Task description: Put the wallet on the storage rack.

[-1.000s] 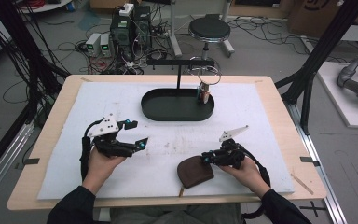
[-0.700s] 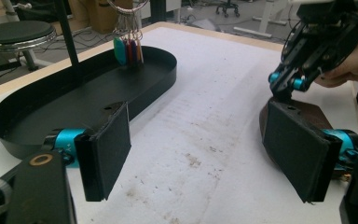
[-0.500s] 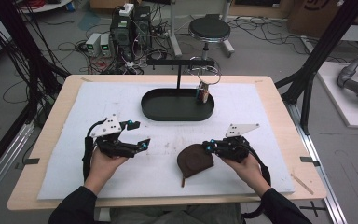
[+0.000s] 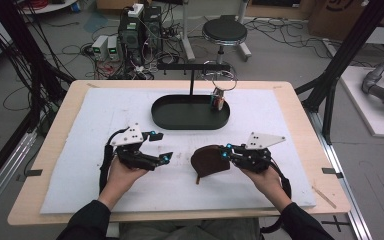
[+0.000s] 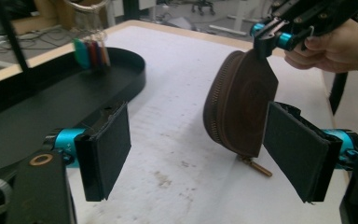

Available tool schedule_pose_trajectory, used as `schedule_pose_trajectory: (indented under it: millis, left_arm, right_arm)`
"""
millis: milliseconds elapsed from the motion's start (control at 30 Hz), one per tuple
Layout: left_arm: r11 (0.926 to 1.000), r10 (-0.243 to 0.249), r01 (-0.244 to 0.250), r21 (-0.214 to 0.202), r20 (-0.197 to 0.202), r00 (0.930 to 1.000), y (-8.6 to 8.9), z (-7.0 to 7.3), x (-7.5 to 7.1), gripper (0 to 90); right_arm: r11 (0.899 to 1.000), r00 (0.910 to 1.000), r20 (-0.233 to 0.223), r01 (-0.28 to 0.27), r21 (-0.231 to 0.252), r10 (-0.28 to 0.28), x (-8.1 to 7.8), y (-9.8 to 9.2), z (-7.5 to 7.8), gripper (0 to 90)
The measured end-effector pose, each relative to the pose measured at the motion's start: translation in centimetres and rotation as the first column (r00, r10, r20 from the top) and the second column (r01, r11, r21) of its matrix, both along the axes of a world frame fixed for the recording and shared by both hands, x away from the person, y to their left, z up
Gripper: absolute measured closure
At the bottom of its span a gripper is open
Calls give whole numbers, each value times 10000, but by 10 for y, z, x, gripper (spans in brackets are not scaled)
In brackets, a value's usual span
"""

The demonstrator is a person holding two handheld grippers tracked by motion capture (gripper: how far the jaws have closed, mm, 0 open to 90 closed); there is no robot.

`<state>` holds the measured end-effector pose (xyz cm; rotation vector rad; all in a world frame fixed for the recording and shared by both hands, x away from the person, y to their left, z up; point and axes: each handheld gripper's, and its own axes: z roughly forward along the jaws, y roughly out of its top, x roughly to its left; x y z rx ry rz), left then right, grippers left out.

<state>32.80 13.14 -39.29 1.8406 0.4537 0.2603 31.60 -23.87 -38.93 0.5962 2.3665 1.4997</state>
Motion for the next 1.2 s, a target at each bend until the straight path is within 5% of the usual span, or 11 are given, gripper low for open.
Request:
schedule_pose_trajectory:
  millis: [167,400,633,767,900,1200]
  left_arm:
    - [9979,-653,652,-39,-493,9966,-22,-10,9,235]
    - [9960,-895,884,-156,-1009,9909,-38,-18,17,247]
    - [9932,-1146,1163,28,-1486,9822,-54,-28,23,354]
    - [9904,-1290,1359,249,-1866,9739,-66,-36,28,372]
    - [9877,-1530,1565,-30,-2291,9613,-70,-42,32,383]
    - [9760,-2165,2161,-253,-2118,9530,-71,-44,33,605]
  right_arm:
    - [9996,9997,128,-224,-159,226,-4,-3,1,882]
    - [9990,9994,124,-329,-313,333,-7,-9,0,881]
    - [9985,9991,105,-404,-372,408,-8,-13,-1,880]
    - [9980,9987,42,-505,-388,507,-8,-15,-1,878]
    - [9968,9972,-63,-741,-287,739,-7,-17,-2,878]
    - [9960,9959,-299,-859,-248,851,-4,-21,-3,870]
